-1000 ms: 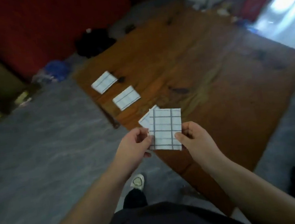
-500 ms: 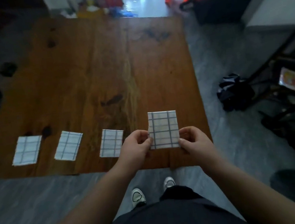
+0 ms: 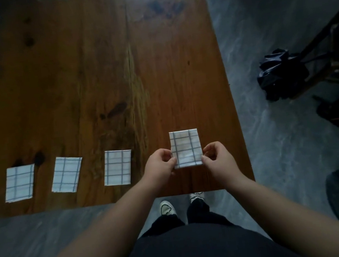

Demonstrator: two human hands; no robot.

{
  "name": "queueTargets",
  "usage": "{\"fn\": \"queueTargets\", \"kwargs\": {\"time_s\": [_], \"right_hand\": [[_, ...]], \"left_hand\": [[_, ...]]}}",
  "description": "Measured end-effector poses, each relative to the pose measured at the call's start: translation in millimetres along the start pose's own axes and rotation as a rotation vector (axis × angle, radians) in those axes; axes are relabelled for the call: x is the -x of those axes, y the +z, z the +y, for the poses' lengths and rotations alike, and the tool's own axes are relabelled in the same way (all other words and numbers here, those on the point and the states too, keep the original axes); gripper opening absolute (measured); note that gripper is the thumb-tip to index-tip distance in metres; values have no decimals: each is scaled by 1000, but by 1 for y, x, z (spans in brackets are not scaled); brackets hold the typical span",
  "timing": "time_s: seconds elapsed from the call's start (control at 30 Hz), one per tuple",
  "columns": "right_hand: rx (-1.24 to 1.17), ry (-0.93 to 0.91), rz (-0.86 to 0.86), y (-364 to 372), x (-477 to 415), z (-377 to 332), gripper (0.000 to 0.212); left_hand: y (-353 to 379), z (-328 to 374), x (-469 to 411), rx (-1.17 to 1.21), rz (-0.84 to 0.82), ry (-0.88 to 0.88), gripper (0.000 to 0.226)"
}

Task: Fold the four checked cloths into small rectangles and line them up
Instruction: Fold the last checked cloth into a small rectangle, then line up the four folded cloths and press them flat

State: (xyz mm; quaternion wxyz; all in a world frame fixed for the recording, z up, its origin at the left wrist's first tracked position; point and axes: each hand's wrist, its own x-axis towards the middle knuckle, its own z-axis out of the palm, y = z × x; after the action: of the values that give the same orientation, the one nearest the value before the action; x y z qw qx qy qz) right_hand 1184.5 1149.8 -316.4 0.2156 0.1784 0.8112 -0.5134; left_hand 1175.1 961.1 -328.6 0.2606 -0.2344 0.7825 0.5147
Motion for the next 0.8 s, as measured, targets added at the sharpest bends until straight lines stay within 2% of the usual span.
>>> {"fn": "queueTargets", "kwargs": {"time_s": [0.23, 0.37, 0.43, 0.5, 0.6, 0.7, 0.8], "right_hand": [[133, -48, -94, 16, -29, 19, 13], [247, -112, -95, 22, -34, 21, 16], [312, -149, -113, 21, -35, 21, 21], [426, -192, -147, 21, -35, 23, 31], [613, -248, -188, 24, -33, 31, 47], [732, -291, -182, 29, -32, 35, 53], [745, -292, -171, 33, -34, 32, 50]], "left_hand": [[4, -16, -22, -47, 71, -91, 26], [2, -20, -27, -239, 69, -103, 41], [3, -20, -23, -422, 114, -51, 51], [3, -23, -17, -589, 160, 92, 57], [6, -34, -11, -759, 124, 294, 65], [10, -42, -13, -859, 41, 320, 70], [8, -44, -17, -890, 22, 345, 69]]}}
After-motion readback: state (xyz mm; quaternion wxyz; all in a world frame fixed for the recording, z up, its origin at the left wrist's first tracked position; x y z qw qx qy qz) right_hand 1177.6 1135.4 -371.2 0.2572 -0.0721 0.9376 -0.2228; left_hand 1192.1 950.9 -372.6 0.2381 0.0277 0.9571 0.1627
